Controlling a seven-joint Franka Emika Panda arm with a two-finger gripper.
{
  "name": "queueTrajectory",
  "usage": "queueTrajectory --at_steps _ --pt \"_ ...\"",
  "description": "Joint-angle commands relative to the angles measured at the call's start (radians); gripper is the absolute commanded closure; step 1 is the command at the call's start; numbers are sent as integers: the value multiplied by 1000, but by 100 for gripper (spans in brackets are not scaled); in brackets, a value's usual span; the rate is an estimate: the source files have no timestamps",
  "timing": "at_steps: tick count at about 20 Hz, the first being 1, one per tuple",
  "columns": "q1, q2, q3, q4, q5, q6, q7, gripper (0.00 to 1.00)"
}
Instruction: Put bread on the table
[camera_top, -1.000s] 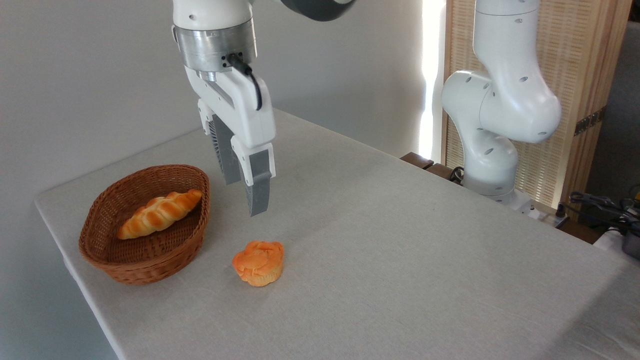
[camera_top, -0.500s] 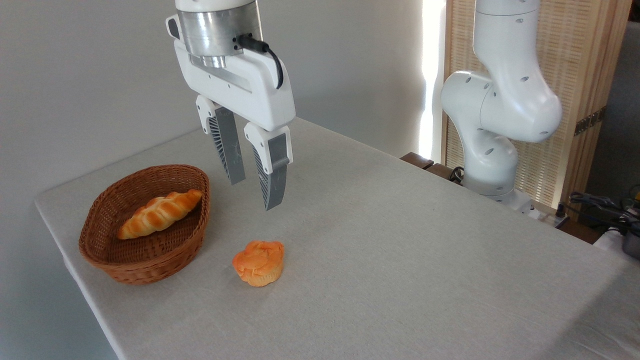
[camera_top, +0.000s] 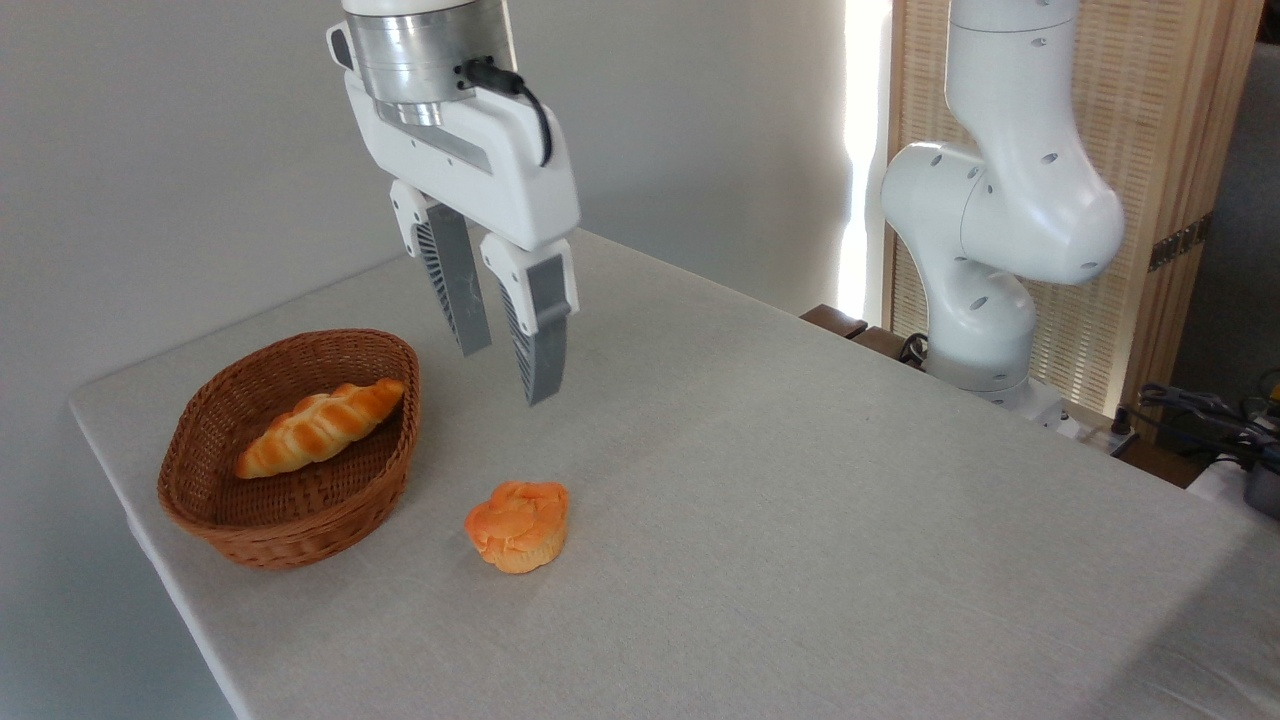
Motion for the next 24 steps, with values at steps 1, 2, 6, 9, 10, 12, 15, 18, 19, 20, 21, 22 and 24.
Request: queueTrajectory --at_steps 1,2,6,9,10,12,15,18,19,20,21,22,24 --pt "3 11 -38 20 15 -31 -12 0" --pt "3 9 -38 20 15 -31 -10 0" --pt "3 9 -35 22 15 -31 -4 0" --pt "3 9 -30 23 15 -32 -10 0" --pt "3 9 -29 25 15 -31 -10 0" --pt "3 9 -27 25 15 -31 -13 0" --pt "4 9 -27 25 15 -26 -28 0" --pt "3 9 -27 25 17 -21 -65 0" --pt "3 9 -27 25 17 -20 -68 0" --pt "3 9 -27 25 17 -20 -68 0" --pt "3 9 -27 25 15 -20 -68 0" --pt "3 9 -27 25 15 -18 -68 0" --pt "3 11 -27 25 17 -17 -65 0"
